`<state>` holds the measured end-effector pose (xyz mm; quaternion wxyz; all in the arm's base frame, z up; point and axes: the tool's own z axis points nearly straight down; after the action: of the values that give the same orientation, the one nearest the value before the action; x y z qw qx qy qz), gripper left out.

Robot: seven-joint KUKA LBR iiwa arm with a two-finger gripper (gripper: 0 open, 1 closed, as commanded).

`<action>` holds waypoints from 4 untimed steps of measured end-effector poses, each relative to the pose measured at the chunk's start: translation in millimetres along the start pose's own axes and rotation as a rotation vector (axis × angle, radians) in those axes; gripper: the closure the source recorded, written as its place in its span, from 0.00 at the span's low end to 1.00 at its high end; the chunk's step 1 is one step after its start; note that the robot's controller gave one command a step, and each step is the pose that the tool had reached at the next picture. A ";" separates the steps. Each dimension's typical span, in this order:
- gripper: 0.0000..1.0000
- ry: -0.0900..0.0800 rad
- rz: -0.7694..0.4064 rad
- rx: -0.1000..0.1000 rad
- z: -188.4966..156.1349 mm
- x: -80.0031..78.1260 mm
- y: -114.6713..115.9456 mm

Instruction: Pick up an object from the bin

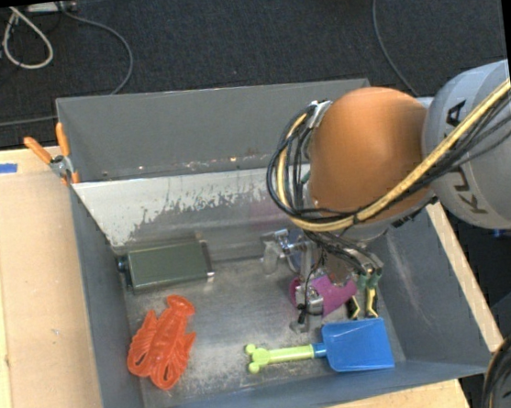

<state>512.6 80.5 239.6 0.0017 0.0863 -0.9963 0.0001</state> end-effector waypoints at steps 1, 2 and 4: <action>0.00 0.015 -0.087 -0.003 94.1 29.1 40.1; 0.00 -0.018 0.184 0.001 35.3 -18.3 -17.7; 0.00 0.008 -0.063 -0.005 80.0 9.5 -15.3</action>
Offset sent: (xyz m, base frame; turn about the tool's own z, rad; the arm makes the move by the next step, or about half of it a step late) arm 0.0190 -0.0127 -0.0366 0.1801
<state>505.6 63.7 159.7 0.0057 0.1177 -0.9930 -0.0021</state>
